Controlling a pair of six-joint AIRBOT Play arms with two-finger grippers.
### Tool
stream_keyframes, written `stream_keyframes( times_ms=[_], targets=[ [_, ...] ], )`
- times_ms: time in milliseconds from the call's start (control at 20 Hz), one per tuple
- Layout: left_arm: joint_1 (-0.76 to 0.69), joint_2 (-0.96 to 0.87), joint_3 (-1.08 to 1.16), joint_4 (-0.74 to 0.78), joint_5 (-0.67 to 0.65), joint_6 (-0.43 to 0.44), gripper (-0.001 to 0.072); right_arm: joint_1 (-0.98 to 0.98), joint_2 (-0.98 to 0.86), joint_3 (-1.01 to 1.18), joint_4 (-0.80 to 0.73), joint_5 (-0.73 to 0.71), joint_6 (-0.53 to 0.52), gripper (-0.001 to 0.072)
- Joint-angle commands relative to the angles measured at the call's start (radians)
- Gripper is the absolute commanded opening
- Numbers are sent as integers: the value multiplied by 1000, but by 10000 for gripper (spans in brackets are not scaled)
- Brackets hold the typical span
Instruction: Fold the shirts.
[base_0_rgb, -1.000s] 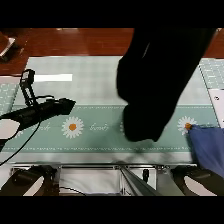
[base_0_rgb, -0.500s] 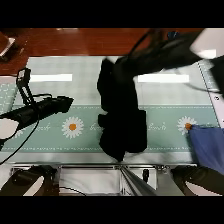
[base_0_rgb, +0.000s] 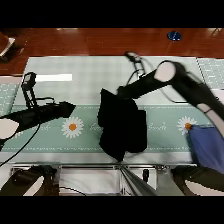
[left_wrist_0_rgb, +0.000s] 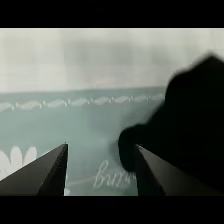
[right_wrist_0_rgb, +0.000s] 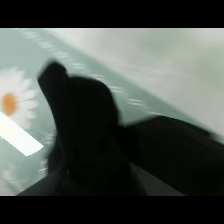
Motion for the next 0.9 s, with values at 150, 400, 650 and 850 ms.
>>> stream_keyframes(
  times_ms=[150,400,650,850],
  targets=[
    [0,-34,-41,-135,-54,4,508,-494,386,-249,-392,102,135,413],
    [0,-343,-54,-549,27,296,507,-653,588,-708,-24,24,5,412],
    [0,-653,89,-673,47,438,507,-588,593,-864,54,-29,-12,411],
    [0,-794,229,-673,30,449,508,-545,592,-869,54,-30,-9,411]
  ],
)
